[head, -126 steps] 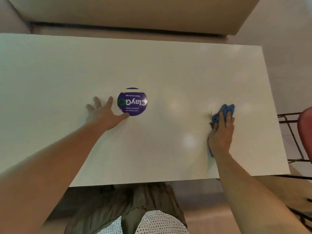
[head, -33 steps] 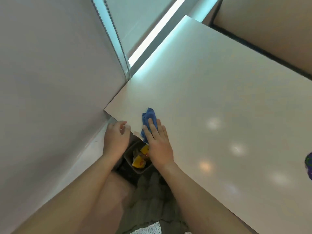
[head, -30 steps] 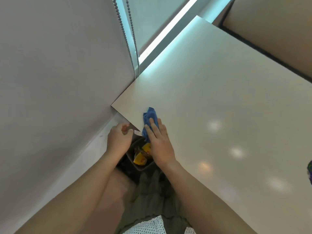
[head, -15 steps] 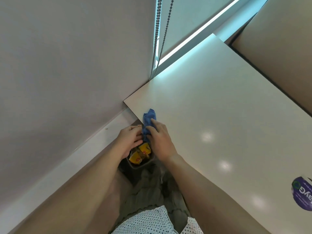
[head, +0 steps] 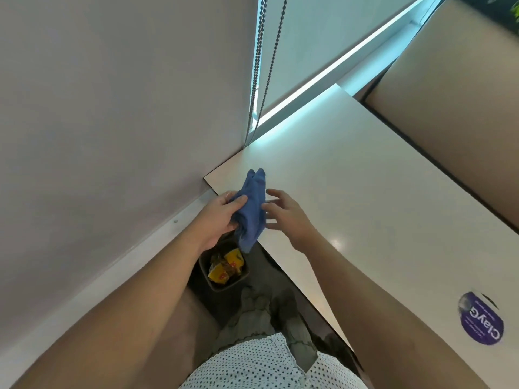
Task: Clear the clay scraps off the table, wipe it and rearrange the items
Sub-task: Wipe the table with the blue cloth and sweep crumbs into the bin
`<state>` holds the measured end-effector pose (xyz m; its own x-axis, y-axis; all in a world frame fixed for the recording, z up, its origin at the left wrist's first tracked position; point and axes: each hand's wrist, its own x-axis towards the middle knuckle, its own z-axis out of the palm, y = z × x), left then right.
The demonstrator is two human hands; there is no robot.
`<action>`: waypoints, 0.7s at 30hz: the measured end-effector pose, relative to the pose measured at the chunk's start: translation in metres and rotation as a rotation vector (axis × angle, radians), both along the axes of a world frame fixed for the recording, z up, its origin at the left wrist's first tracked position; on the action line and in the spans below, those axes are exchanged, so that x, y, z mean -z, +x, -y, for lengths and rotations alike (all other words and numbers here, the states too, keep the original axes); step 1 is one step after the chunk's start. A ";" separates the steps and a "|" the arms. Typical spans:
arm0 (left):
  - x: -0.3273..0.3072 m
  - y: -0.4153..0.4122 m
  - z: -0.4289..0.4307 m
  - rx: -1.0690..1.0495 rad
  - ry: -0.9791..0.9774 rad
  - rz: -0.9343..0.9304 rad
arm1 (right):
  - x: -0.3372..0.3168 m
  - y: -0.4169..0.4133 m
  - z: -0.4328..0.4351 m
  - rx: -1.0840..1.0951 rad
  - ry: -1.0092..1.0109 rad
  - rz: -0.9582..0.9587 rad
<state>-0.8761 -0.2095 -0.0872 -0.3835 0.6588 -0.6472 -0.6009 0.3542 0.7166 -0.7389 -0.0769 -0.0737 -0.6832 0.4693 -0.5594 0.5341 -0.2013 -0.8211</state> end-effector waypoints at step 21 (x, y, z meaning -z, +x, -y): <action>-0.111 0.031 -0.094 0.467 0.044 -0.505 | -0.099 0.068 -0.073 0.040 0.512 -0.106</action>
